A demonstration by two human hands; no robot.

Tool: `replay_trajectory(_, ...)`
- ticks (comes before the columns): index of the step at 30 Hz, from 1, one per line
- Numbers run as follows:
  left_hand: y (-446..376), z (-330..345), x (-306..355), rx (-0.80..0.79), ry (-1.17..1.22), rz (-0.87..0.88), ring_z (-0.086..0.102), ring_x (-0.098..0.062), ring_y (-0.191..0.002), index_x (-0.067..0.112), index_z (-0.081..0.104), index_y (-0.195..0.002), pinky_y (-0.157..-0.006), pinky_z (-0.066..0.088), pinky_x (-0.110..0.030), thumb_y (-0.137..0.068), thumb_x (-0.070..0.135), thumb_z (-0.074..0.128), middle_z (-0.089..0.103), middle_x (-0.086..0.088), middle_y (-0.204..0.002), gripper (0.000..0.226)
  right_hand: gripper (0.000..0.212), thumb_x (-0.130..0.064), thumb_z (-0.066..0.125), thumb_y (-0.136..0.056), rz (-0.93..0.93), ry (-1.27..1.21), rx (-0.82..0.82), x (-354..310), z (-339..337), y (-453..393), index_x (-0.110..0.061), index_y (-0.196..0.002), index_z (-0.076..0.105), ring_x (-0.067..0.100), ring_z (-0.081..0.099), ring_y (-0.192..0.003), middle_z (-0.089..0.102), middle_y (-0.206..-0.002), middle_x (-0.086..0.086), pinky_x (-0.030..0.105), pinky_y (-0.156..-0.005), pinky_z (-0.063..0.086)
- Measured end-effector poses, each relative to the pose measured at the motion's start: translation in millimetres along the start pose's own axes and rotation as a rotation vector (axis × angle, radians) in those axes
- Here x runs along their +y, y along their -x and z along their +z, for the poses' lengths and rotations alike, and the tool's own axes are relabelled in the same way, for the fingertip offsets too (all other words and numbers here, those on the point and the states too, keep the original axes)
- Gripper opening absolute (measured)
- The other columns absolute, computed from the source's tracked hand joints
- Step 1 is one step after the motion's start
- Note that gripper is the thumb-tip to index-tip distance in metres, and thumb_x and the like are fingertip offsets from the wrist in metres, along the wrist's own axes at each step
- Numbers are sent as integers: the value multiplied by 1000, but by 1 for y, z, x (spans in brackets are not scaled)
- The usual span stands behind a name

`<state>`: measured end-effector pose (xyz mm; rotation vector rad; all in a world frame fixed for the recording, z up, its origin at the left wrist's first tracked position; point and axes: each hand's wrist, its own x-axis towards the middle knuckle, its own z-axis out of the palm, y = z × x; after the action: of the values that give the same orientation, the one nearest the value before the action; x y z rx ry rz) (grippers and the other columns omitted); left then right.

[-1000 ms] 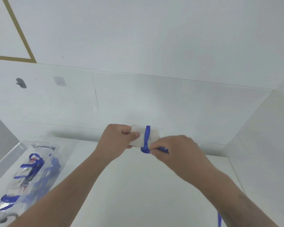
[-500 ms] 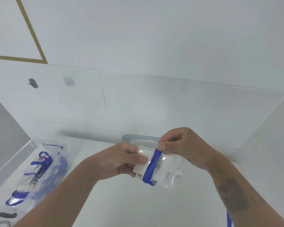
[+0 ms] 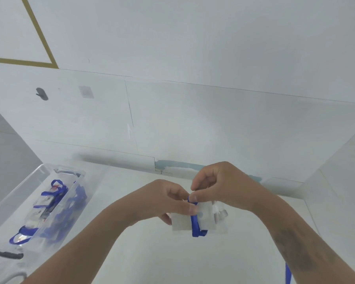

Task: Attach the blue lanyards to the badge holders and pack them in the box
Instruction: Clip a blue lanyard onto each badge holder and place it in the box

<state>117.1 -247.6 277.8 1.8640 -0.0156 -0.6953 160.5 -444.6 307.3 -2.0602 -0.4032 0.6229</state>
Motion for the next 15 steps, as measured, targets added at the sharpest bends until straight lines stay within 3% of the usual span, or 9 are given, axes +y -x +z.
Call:
replay_trajectory(2, -3, 10, 3, 90, -40, 22, 64, -10, -71, 17, 75, -87, -71, 51, -27, -76, 33, 83, 76, 0, -85, 21, 21, -22, 88, -68, 0, 10, -10, 2, 1, 0, -22, -78, 69, 9, 64, -63, 75, -76, -1, 27, -66, 50)
replay_trajectory(4, -5, 15, 2, 162, 0, 38, 61, -11, -68, 17, 75, -80, -70, 47, -26, -75, 29, 84, 76, -5, -85, 16, 22, -28, 86, -70, 1, 22, 4, 4, -1, -1, -24, -84, 68, 7, 60, -58, 75, -77, -3, 23, -60, 47)
replay_trajectory(6, -6, 19, -1, 249, 138, 46, 67, -13, -72, 17, 76, -80, -72, 55, -27, -78, 24, 81, 77, -4, -86, 9, 16, -34, 80, -78, -14, -57, 92, 9, -1, -1, -28, -88, 70, 4, 57, -55, 73, -74, -7, 16, -54, 45)
replay_trajectory(9, -7, 24, -10, 431, 405, 51, 71, -19, -82, 15, 79, -85, -81, 60, -34, -82, 23, 78, 77, -6, -90, 8, 12, -30, 68, -90, 2, -436, 314, 26, 9, -4, -22, -97, 75, 7, 66, -68, 74, -82, -6, 21, -68, 57)
replay_trajectory(12, -12, 34, -16, 574, 585, 52, 70, -20, -82, 20, 80, -90, -78, 60, -32, -83, 23, 77, 76, -8, -95, 8, 16, -25, 61, -95, 31, -607, 408, 46, 35, 1, -22, -104, 73, 12, 73, -84, 76, -91, -5, 31, -81, 59)
replay_trajectory(15, -18, 47, -15, 645, 663, 45, 73, -23, -88, 18, 79, -93, -78, 61, -32, -83, 23, 76, 76, -11, -96, 12, 20, -16, 59, -96, 19, -678, 453, 56, 58, 9, -23, -109, 73, 16, 73, -87, 77, -95, -5, 28, -77, 59)
